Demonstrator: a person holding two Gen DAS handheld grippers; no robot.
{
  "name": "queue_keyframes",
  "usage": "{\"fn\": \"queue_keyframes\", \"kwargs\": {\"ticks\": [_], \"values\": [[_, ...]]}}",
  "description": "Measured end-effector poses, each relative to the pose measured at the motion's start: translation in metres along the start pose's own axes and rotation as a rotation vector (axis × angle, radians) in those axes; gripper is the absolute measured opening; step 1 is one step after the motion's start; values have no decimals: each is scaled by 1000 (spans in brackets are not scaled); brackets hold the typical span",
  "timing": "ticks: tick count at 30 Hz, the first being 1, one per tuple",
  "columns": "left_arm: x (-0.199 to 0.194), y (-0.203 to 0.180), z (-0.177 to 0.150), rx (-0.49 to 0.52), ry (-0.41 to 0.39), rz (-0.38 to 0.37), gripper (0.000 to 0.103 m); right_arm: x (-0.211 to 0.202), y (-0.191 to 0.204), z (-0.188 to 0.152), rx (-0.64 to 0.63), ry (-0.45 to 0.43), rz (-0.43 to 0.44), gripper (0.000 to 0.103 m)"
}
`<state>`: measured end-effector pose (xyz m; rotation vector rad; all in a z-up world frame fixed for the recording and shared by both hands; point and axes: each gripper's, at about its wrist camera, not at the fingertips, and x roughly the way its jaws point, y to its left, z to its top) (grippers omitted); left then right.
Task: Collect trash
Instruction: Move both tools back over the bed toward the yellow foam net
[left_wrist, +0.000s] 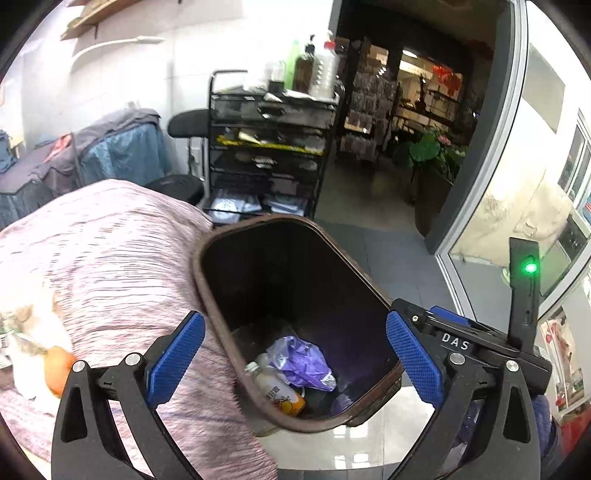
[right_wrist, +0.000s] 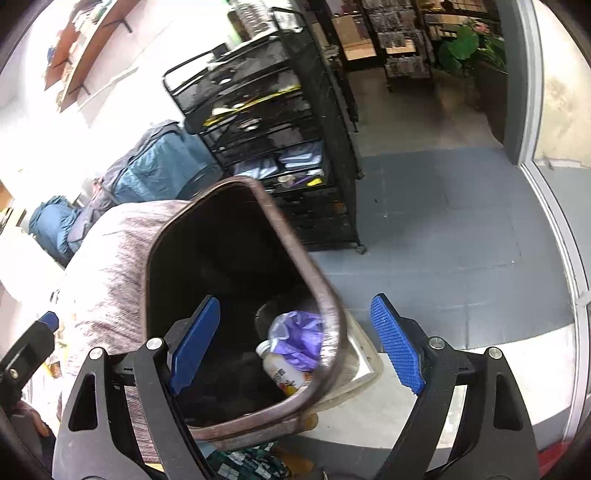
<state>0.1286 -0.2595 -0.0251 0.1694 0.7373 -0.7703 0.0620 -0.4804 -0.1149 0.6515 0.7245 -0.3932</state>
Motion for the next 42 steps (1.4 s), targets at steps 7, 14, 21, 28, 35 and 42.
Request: {"fn": "queue_keyframes", "kwargs": {"ticks": [7, 14, 21, 28, 35, 42], "values": [[-37, 28, -11, -38, -66, 49, 97, -3, 46, -5, -87, -5, 86, 83], [-61, 69, -24, -88, -96, 140, 97, -3, 96, -13, -192, 5, 166, 83], [-96, 132, -43, -189, -113, 243, 97, 0, 150, -27, -303, 48, 248, 83], [-127, 203, -66, -315, -119, 359, 97, 7, 212, -50, -443, 105, 327, 83], [-142, 271, -87, -423, -92, 437, 97, 6, 273, -71, -594, 142, 403, 83], [-128, 308, -91, -392, -28, 449, 97, 4, 319, -84, -696, 161, 447, 83]]}}
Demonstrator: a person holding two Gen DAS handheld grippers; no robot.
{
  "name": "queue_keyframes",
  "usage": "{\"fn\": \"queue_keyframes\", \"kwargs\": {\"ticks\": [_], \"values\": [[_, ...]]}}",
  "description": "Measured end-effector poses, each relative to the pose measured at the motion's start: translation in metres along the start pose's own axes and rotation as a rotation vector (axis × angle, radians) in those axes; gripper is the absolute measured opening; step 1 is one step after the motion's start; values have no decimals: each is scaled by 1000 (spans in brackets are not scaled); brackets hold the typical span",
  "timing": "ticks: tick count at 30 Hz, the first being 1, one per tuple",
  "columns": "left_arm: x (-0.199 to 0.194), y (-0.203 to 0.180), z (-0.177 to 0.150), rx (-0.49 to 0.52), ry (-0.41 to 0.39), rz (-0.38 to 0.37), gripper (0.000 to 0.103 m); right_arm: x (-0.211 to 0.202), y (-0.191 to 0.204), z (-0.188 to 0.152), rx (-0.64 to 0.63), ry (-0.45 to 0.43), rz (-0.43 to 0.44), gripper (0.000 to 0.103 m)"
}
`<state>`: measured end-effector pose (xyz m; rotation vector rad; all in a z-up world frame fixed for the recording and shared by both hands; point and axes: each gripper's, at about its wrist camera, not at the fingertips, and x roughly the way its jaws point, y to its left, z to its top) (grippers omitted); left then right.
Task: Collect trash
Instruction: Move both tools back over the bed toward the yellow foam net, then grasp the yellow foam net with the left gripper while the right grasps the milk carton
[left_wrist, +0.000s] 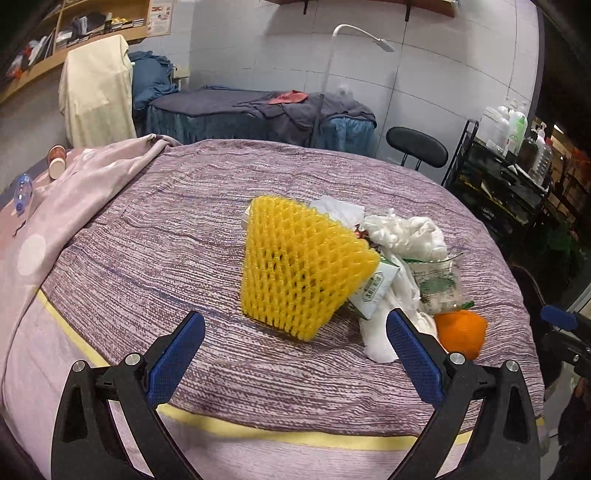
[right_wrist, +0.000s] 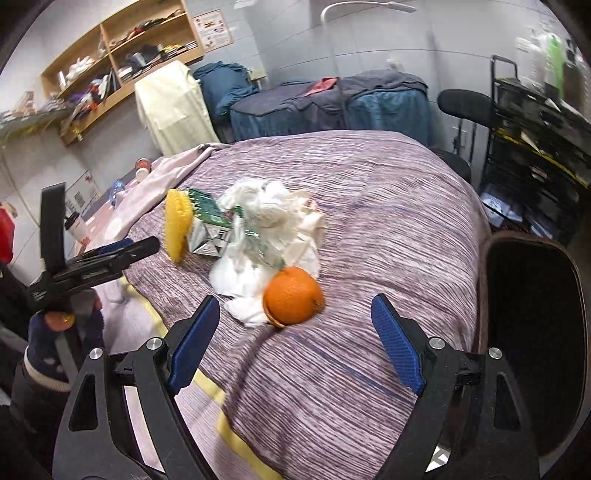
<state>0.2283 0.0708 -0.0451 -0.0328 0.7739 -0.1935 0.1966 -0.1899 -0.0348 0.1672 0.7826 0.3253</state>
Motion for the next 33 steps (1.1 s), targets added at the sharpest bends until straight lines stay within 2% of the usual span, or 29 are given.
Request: {"fn": "queue_keyframes", "kwargs": {"ticks": [5, 10, 13, 15, 16, 17, 18, 22, 24, 25, 28, 33], "values": [[23, 1, 6, 91, 61, -13, 97, 11, 19, 9, -46, 13, 9, 83], [39, 2, 11, 156, 82, -12, 95, 27, 36, 18, -92, 40, 10, 83], [44, 6, 13, 150, 97, -33, 72, 36, 47, 25, -130, 52, 17, 83], [46, 11, 12, 127, 110, -52, 50, 43, 57, 29, -167, 60, 22, 83], [46, 13, 11, 115, 109, -62, 45, 47, 63, 31, -189, 65, 25, 83], [44, 15, 11, 100, 105, -70, 33, 51, 70, 33, -216, 69, 27, 83], [43, 18, 10, 85, 101, -72, 27, 57, 78, 36, -248, 76, 26, 83], [28, 32, 10, 6, 56, -56, 23, 78, 107, 44, -367, 91, 9, 83], [18, 37, 8, -12, 23, -24, 23, 91, 120, 49, -421, 106, -6, 82], [12, 40, 7, -18, 5, -9, 23, 97, 125, 51, -439, 112, -14, 77], [-4, 50, 3, -57, -32, -4, 23, 121, 142, 58, -500, 136, -43, 72], [-15, 60, -5, -94, -45, 5, 23, 166, 155, 68, -563, 177, -122, 60]]}}
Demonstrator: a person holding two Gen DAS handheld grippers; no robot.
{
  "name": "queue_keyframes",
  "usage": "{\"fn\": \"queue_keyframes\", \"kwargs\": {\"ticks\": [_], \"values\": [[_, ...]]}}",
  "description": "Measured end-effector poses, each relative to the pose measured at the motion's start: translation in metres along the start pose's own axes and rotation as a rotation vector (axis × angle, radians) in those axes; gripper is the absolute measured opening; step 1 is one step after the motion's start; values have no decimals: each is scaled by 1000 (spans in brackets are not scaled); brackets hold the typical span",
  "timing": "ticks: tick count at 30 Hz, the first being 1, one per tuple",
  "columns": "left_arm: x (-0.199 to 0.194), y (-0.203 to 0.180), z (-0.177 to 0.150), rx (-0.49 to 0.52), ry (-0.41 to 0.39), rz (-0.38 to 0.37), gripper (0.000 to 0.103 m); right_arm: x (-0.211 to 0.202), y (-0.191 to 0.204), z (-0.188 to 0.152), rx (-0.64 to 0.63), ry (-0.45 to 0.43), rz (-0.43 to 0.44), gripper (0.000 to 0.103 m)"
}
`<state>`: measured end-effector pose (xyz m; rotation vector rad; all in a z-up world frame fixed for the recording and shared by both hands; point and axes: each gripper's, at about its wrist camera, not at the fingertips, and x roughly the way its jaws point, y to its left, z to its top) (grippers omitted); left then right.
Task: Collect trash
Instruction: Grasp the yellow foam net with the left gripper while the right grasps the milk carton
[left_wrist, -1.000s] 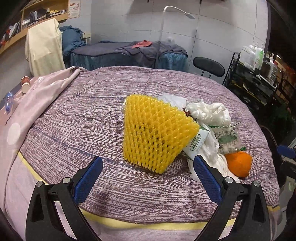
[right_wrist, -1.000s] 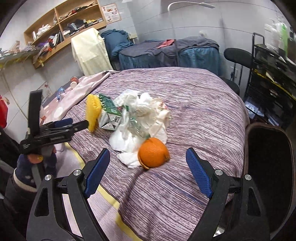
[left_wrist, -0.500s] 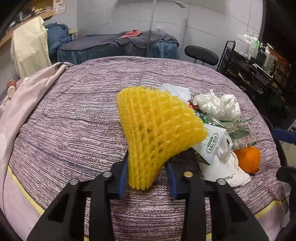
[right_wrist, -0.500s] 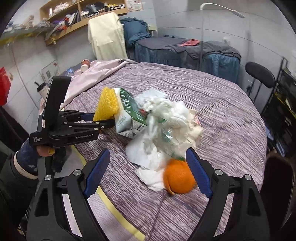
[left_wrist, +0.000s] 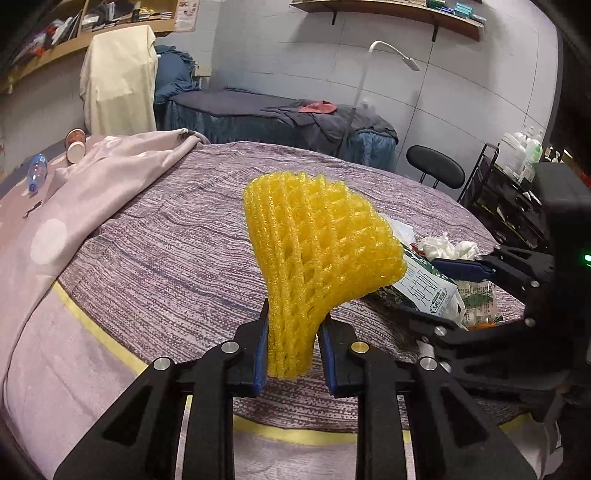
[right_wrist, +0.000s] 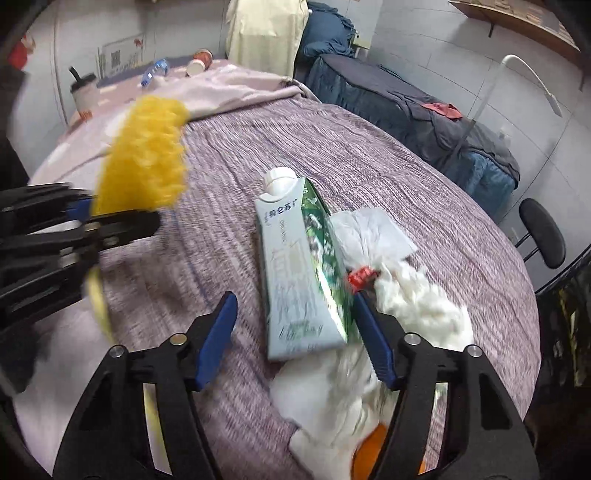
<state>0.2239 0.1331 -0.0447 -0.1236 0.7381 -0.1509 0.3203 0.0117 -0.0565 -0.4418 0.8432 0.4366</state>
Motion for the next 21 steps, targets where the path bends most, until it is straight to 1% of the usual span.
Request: {"fn": "queue_keyframes", "kwargs": {"ticks": [1, 3, 7, 11, 13, 16, 21], "values": [[-1, 1, -2, -5, 0, 0, 23, 8, 1, 3, -12, 9, -17, 57], [-1, 3, -6, -14, 4, 0, 23, 21, 0, 10, -18, 29, -30, 55], [2, 7, -9, -28, 16, -2, 23, 44, -4, 20, 4, 55, -15, 54], [2, 7, -12, -35, 20, -6, 23, 48, -6, 24, 38, 60, 7, 54], [1, 6, -13, -37, 18, -6, 23, 44, -8, 23, 58, 45, 14, 51], [-3, 4, -14, -41, 10, -10, 23, 31, -6, 20, 66, 7, 22, 51], [-16, -6, -16, -24, -17, -3, 23, -7, -6, 12, 89, -68, 60, 51]]}}
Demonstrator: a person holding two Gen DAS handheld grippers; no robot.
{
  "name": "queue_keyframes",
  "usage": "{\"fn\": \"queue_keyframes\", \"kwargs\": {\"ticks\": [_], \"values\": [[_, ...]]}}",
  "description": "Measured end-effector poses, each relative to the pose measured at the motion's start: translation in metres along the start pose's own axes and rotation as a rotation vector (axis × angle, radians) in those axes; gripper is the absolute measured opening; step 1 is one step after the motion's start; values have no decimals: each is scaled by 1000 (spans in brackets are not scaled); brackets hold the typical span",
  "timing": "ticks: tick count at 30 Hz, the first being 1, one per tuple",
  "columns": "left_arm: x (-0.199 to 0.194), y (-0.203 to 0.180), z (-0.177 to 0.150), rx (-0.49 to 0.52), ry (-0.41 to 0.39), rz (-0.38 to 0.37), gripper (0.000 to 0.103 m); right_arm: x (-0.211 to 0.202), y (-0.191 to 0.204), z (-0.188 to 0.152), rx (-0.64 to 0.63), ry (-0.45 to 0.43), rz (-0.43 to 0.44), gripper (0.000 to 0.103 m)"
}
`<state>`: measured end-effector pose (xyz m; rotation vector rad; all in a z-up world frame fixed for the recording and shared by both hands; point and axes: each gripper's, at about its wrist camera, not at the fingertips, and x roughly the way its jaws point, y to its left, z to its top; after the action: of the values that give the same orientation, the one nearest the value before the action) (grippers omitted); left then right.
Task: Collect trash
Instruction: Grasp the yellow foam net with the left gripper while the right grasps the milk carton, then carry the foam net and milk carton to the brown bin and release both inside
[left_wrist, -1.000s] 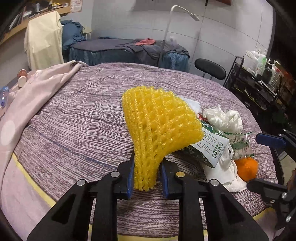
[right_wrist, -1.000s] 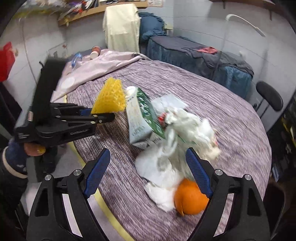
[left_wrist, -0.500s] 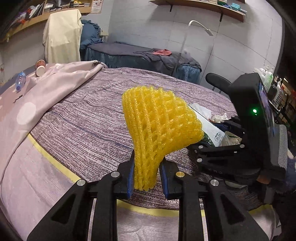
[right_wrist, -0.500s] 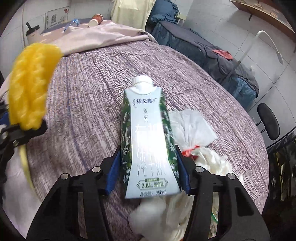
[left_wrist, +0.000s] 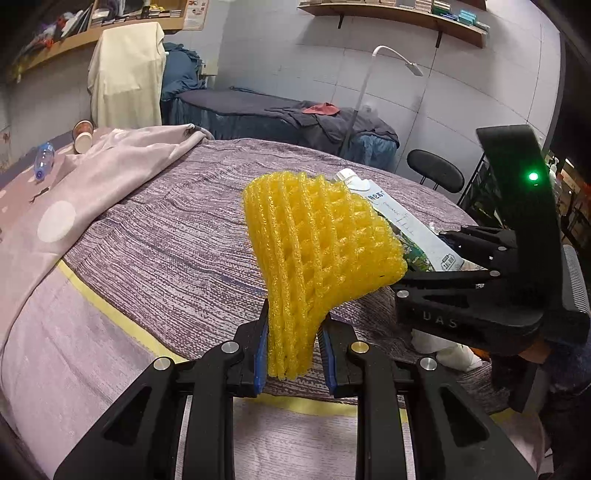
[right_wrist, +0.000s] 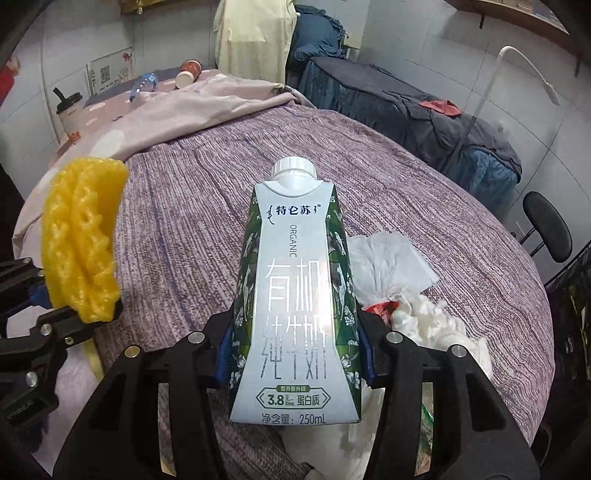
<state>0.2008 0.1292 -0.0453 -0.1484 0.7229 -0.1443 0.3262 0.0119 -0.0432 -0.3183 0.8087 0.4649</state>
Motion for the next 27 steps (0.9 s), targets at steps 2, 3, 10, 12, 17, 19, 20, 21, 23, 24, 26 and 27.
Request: {"fn": "queue_keyframes", "kwargs": {"ticks": [2, 3, 10, 12, 17, 19, 20, 21, 23, 24, 26, 27], "values": [[-6, -5, -1, 7, -7, -5, 23, -18, 0, -5, 10, -30, 19, 51], [-9, -8, -1, 8, -10, -10, 23, -28, -1, -8, 17, -45, 26, 51], [-26, -31, -6, 26, -27, -44, 23, -84, -14, -35, 82, -121, 64, 51], [-30, -40, -7, 31, -31, -57, 23, -97, -21, -46, 108, -133, 68, 51], [-39, -62, -12, 57, -37, -91, 23, -124, -45, -74, 193, -164, 76, 51], [-42, -72, -13, 67, -37, -108, 23, -133, -54, -86, 230, -173, 78, 51], [-43, -78, -14, 74, -37, -117, 23, -139, -59, -93, 250, -180, 78, 51], [-44, -84, -15, 82, -37, -126, 23, -143, -62, -99, 266, -185, 75, 51], [-45, -96, -18, 99, -34, -147, 23, -153, -72, -115, 307, -193, 67, 51], [-45, -102, -19, 104, -32, -156, 23, -158, -78, -123, 329, -196, 64, 51], [-46, -113, -21, 119, -30, -177, 23, -166, -86, -136, 363, -201, 51, 51], [-46, -121, -23, 128, -27, -190, 23, -170, -91, -142, 379, -204, 42, 51]]}}
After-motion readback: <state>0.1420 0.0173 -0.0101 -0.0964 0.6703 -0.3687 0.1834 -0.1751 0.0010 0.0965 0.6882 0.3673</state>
